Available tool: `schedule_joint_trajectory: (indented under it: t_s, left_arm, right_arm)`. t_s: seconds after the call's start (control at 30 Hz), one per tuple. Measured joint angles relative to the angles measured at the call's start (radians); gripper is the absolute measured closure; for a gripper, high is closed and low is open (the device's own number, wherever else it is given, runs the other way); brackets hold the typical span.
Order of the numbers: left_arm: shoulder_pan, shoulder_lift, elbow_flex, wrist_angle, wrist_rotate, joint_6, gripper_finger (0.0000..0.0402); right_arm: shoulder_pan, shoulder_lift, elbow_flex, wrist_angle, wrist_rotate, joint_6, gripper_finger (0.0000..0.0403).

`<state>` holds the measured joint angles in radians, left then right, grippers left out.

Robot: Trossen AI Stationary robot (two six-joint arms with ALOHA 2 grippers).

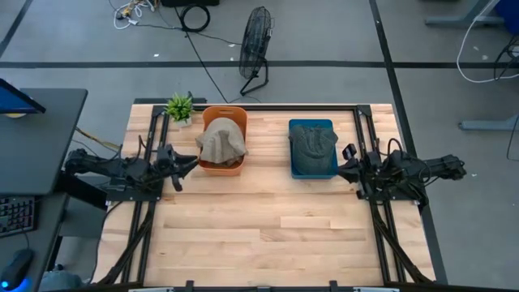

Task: Pick & Place hat
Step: Return to Home Position

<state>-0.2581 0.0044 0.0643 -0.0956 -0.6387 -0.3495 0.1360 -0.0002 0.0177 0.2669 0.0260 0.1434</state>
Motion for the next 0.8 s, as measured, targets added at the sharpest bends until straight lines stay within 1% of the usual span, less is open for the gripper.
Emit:
schedule_joint_trajectory:
  t_s: [0.1, 0.23, 0.3, 0.43, 0.63, 0.8]
  left_arm:
    - [0.0, 0.0, 0.0, 0.0, 0.015, 0.029, 0.0287]
    - [0.0, 0.001, -0.001, -0.001, 0.01, 0.054, 0.0287]
    - [0.0, 0.002, -0.001, -0.002, 0.009, 0.042, 0.0287]
    - [0.0, 0.002, -0.001, -0.003, 0.008, -0.031, 0.0287]
    - [0.0, 0.002, -0.002, -0.002, 0.008, -0.028, 0.0287]
    - [0.0, 0.002, -0.003, -0.003, 0.008, -0.031, 0.0287]
  right_arm:
    - [0.0, 0.0, 0.0, -0.01, 0.044, 0.031, 0.0398]
    - [0.0, 0.0, 0.0, -0.049, 0.1, 0.032, 0.0391]
    - [0.0, 0.0, 0.0, -0.065, 0.103, 0.032, 0.0389]
    - [0.0, 0.0, 0.0, -0.082, 0.098, 0.032, 0.0387]
    - [0.0, 0.0, 0.001, -0.144, 0.097, 0.032, 0.0387]
    - [0.0, 0.0, 0.001, -0.237, 0.097, 0.032, 0.0387]
